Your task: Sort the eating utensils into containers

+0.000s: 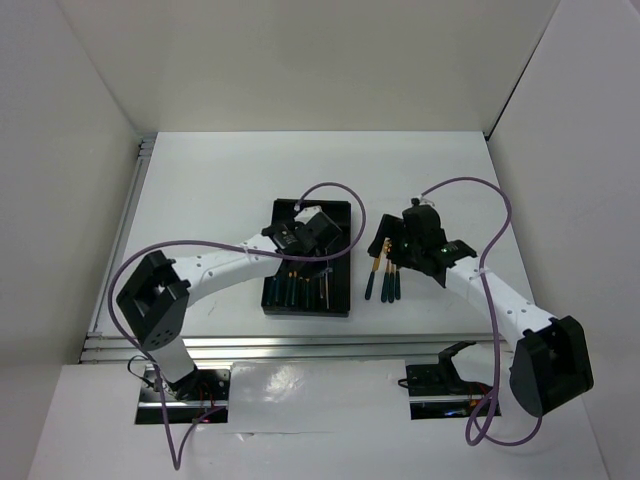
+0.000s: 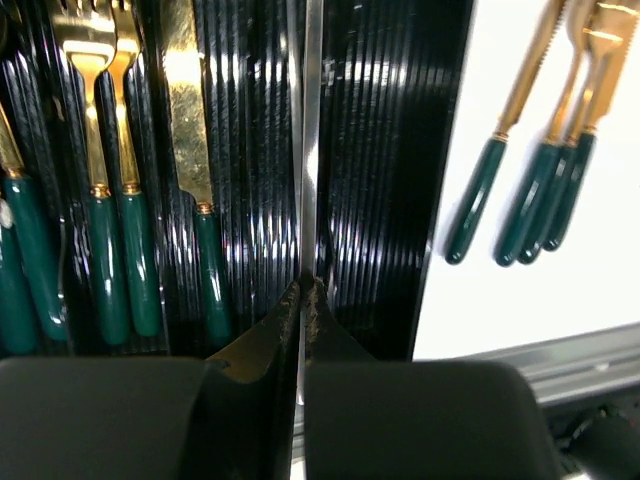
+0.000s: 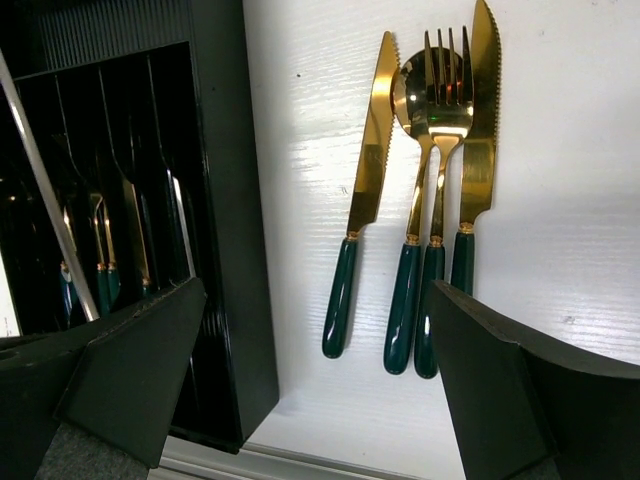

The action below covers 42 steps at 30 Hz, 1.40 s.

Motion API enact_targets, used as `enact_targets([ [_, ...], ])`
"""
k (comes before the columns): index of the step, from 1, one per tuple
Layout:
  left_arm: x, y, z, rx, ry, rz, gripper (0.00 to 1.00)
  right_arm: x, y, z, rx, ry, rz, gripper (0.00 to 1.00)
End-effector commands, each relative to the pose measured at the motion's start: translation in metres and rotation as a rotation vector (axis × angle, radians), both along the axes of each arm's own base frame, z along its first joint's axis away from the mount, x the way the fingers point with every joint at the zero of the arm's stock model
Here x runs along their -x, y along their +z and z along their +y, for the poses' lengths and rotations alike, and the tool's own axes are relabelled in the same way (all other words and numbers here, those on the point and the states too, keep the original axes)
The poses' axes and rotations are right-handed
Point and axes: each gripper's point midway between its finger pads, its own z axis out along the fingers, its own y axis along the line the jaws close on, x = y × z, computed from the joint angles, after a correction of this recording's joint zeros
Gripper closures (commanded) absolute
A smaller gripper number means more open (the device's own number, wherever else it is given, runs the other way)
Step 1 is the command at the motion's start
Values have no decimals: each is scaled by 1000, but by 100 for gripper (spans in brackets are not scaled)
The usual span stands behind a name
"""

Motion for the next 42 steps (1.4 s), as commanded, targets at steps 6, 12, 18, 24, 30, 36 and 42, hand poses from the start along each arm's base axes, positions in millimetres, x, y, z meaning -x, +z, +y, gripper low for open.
enact_targets([
  [6,-1,-20,4,-43,69,19,100,2,-1,-5,11,-14,-4,0],
  [12,5,-39,2,-61,55,44,100,-2,-2,-4,12,-14,-1,0],
  [18,6,-40,-1,-70,28,40,100,-3,-7,-2,16,-1,11,0],
  [24,9,-47,-5,-69,-2,64,100,-3,-7,-2,16,-1,11,0],
  [30,14,-48,-10,-71,-46,72,100,-2,-10,-1,14,6,22,0],
  [36,17,-47,-14,-60,-89,81,100,-3,-11,2,7,12,25,0],
  [42,22,-51,-11,-72,-101,97,100,-5,-12,3,-5,-1,29,0],
])
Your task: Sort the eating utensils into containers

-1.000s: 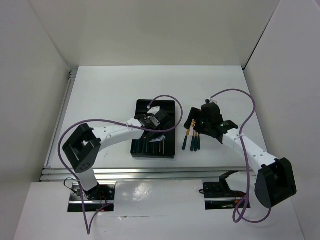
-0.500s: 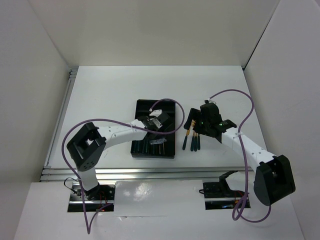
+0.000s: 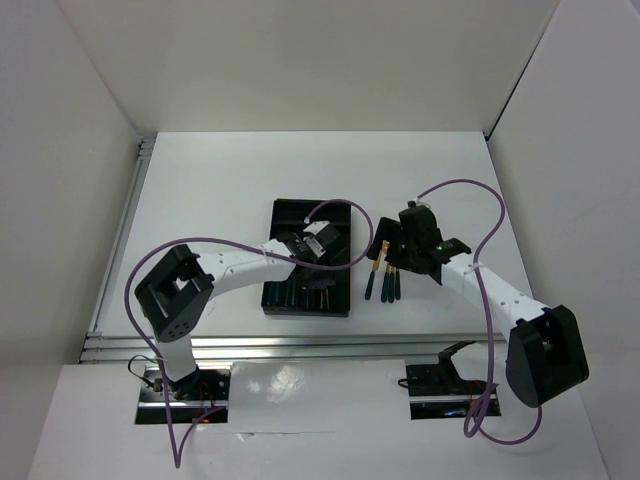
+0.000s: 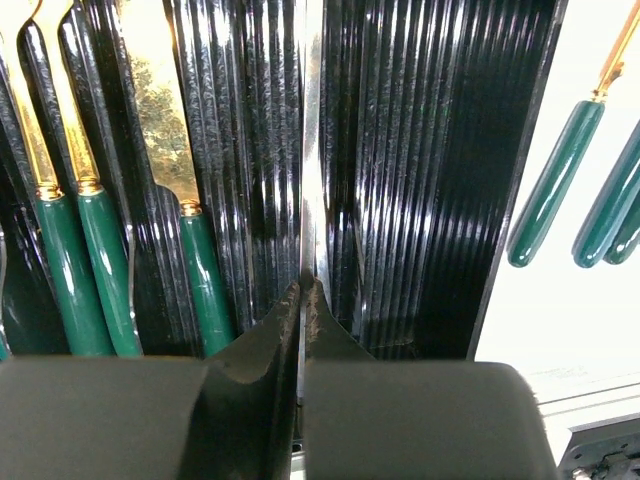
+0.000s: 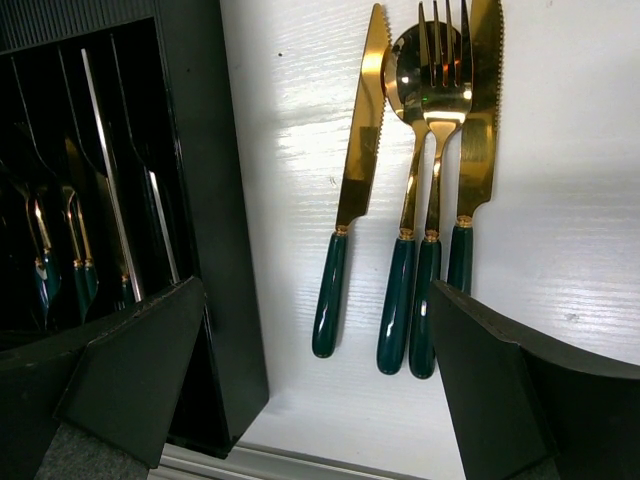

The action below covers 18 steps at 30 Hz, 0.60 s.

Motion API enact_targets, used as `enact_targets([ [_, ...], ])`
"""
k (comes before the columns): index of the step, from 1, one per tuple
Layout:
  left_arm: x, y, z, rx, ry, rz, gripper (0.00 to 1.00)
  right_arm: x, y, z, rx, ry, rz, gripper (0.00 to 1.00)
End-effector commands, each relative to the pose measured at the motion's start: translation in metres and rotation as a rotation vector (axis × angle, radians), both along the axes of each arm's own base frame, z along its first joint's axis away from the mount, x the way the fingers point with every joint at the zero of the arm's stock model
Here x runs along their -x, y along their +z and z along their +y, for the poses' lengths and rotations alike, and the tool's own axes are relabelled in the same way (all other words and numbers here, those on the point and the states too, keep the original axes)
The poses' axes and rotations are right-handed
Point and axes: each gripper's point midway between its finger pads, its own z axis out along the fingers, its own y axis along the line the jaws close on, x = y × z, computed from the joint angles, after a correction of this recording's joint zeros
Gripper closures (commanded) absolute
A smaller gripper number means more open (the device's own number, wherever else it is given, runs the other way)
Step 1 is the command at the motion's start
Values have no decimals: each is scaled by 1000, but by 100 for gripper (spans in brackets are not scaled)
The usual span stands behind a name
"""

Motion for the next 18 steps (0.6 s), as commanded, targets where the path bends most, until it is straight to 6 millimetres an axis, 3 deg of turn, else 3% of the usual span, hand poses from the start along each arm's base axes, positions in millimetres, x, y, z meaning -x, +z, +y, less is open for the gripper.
enact_targets([
  [1,4,-1,-3,1,-35,15,100,-5,1,1,-13,-10,-17,0],
  [10,7,-13,14,-93,42,51,100,-4,3,-2,-10,-16,-30,0],
  [18,8,-16,18,-111,55,56,100,-5,3,-4,-10,-26,-30,0],
])
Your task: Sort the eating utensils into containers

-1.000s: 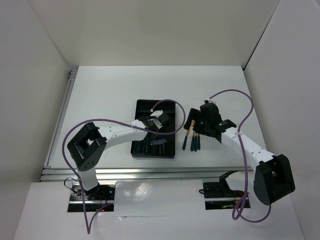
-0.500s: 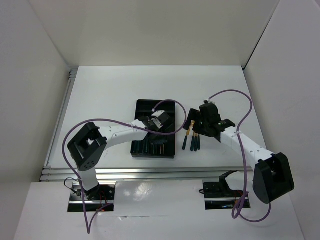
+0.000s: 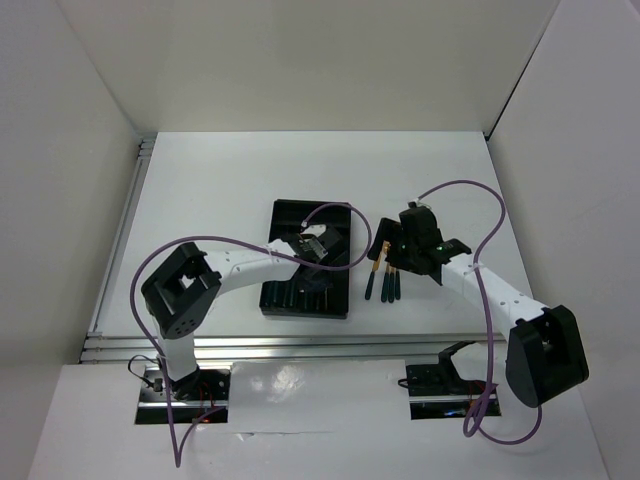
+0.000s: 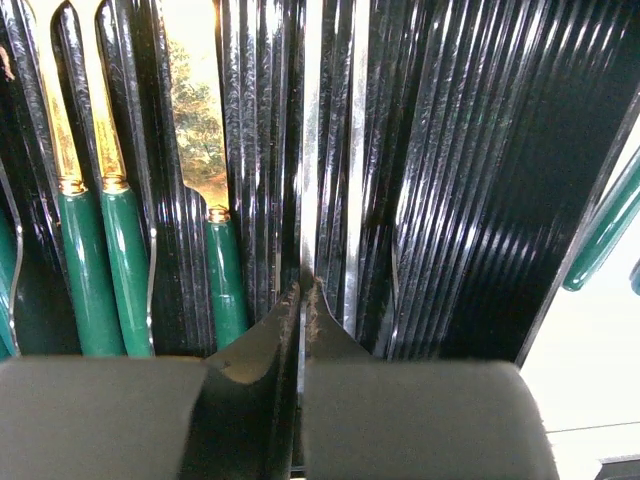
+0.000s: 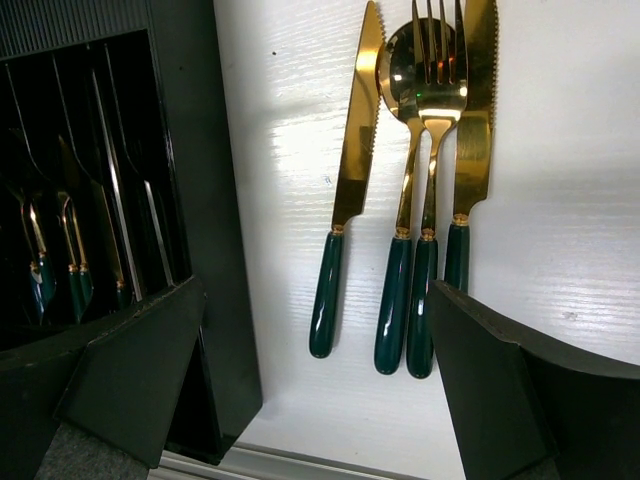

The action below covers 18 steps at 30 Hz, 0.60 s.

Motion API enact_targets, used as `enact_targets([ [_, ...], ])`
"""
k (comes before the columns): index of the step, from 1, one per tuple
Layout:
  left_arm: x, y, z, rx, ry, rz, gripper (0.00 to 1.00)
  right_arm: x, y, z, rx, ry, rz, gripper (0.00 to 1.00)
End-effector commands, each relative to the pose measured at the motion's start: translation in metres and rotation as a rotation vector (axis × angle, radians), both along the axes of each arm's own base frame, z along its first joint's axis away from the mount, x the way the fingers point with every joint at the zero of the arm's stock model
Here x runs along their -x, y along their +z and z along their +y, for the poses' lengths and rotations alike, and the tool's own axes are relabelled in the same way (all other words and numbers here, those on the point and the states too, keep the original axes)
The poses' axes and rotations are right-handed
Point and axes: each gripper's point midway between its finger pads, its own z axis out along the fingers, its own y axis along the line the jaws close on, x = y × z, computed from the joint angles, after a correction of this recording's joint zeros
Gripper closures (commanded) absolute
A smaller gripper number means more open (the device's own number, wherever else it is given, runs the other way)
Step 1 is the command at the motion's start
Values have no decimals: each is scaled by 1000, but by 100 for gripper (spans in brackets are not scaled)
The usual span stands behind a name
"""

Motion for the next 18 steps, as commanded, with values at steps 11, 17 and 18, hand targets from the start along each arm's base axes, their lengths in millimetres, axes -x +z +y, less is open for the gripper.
enact_targets([
  [11,-18,34,-10,-9,-28,-69,73,-6,6,-3,-10,-21,-35,0],
  [17,-27,58,-14,-9,-62,-114,67,-6,5,-1,1,18,-35,2],
  [18,-29,70,-17,7,-70,-132,66,-8,3,1,2,32,-34,4],
])
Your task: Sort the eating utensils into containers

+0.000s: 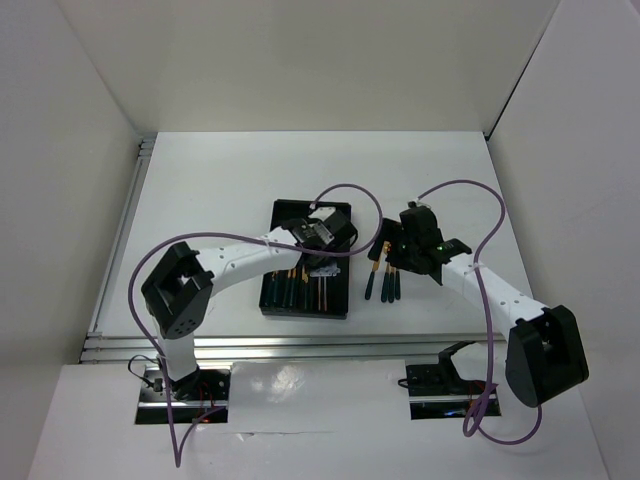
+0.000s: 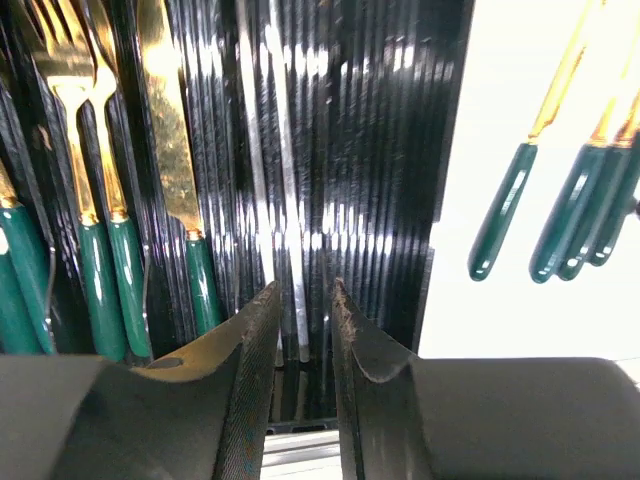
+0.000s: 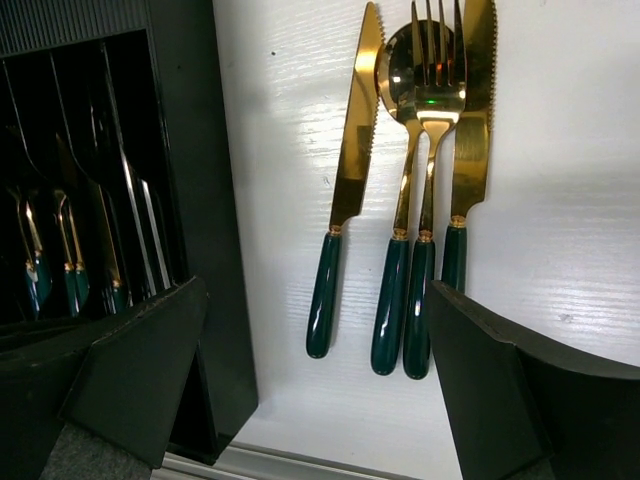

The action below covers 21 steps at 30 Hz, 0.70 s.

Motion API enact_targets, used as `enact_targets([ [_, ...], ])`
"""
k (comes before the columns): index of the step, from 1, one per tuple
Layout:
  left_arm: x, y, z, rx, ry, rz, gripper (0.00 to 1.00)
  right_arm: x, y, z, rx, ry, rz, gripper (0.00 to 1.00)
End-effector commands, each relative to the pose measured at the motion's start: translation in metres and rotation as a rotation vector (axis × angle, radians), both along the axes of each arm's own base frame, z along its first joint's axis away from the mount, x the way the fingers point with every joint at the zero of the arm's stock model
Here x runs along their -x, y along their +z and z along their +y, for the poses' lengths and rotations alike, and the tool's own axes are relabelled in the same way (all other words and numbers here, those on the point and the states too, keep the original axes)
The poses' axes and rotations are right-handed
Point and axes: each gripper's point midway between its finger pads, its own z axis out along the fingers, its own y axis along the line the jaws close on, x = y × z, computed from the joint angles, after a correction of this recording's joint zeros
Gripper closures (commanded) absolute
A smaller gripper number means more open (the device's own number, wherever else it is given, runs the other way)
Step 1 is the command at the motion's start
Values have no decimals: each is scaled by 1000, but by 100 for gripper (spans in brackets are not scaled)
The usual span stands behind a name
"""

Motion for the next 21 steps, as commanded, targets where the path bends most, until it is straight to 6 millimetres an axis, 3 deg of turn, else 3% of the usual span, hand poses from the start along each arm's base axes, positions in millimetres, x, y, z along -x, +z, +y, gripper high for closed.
enact_targets([
  [1,-11,34,1,6,-33,-66,65,-10,8,4,-7,28,-42,5],
  [4,-23,48,22,55,-7,-52,65,-10,5,15,4,68,-31,7],
  [5,-34,51,38,67,28,-58,65,-9,6,23,11,90,-36,7],
  [7,-36,47,60,69,43,-55,65,-13,7,28,45,93,-40,9],
  [8,-39,58,71,91,69,-82,64,-10,6,34,56,112,-34,9],
  [10,-44,51,105,59,112,-77,59,-14,6,39,67,118,-34,9],
  [12,-48,57,128,67,146,-97,55,-17,6,41,68,118,-32,11],
  [13,-45,50,137,54,151,-91,54,-16,1,41,74,119,-19,11],
  [15,-49,50,150,51,152,-109,51,-21,3,46,74,117,-22,12],
  [21,-51,27,158,28,129,-93,48,-33,11,46,98,97,-26,13],
])
